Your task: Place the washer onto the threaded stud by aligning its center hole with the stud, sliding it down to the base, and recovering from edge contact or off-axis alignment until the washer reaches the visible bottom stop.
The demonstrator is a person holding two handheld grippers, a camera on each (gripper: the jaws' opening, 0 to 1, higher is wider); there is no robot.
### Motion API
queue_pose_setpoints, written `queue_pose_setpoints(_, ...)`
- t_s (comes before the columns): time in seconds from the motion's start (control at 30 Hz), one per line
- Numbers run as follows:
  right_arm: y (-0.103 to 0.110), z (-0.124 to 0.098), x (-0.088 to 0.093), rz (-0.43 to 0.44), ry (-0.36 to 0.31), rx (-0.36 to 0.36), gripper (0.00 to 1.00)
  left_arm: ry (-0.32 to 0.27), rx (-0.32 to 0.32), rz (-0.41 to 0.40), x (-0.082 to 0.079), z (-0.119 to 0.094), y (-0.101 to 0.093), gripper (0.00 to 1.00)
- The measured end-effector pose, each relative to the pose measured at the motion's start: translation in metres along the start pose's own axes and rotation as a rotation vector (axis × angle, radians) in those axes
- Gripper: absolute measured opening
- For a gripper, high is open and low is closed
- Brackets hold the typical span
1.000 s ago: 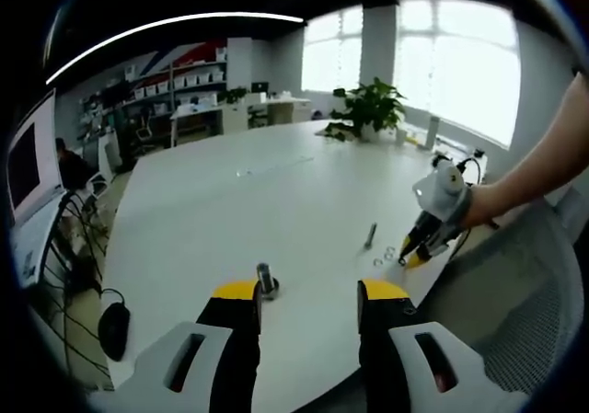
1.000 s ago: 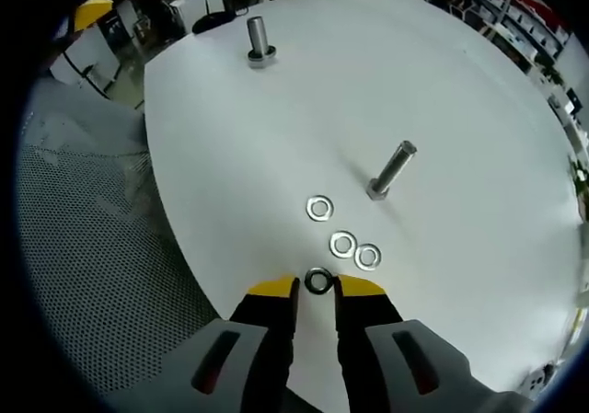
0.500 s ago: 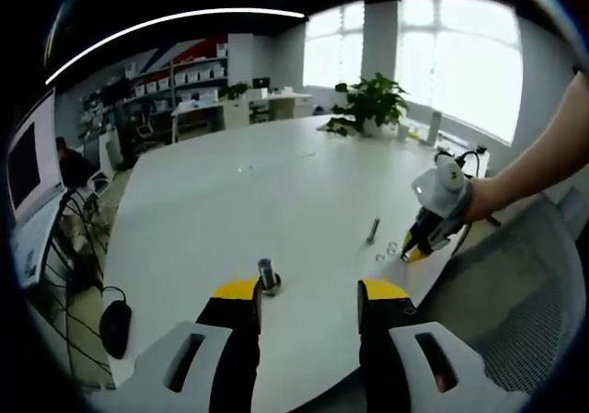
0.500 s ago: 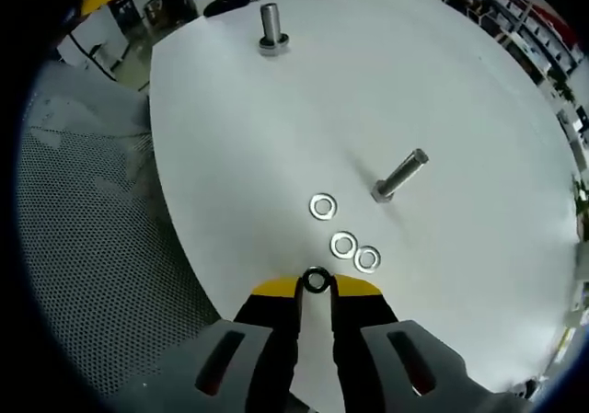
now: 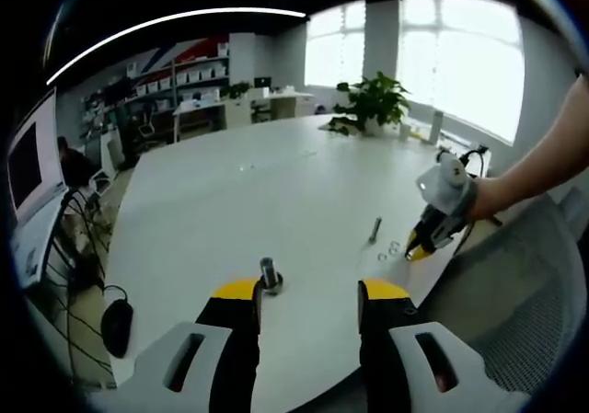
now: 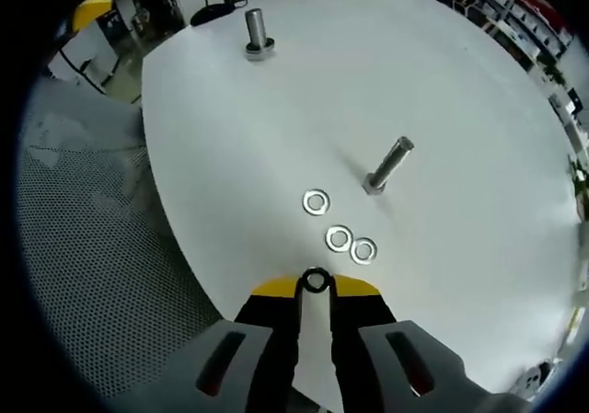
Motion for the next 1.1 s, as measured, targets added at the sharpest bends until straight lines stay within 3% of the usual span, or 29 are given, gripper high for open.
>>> queue_pose_setpoints(0.23, -0.014, -0.017, -0.006, 0.060, -0.045, 0.013, 0.13, -0.001, 0.003, 0.000, 0.000, 0.000, 0.000, 0.40)
queue_pose_setpoints(0.43, -0.027, -0.037, -0.034, 0.071, -0.142, 0.054, 0.13, -0.006, 0.005, -0.004, -0.001, 0.000, 0.000, 0.40)
queue_pose_setpoints(0.63, -0.036, -0.045, -0.058, 0.036, -0.190, 0.085, 0.13, -0.018, 0.010, -0.006, -0.002, -0.001, -0.001, 0.40)
queue_pose_setpoints(0.93, -0.042, -0.045, -0.075, 0.004, -0.193, 0.092, 0.13, -0.011, 0.011, -0.002, -0.001, -0.001, -0.001, 0.40)
queue_pose_setpoints(1.1, -0.045, -0.036, -0.074, -0.013, -0.150, 0.081, 0.13, -0.014, 0.010, -0.011, -0.002, -0.001, 0.000, 0.40)
Point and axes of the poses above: the point that each gripper's makers call its tool centre point, and the gripper's own axes: z roughly forward along the fingers, y roughly to its left, x roughly out of its underside, the point moved 5 cm from there along -z, roughly backward along the fingers, and after that the axes turned 7 degrees about -z, right-handed, at the moved point
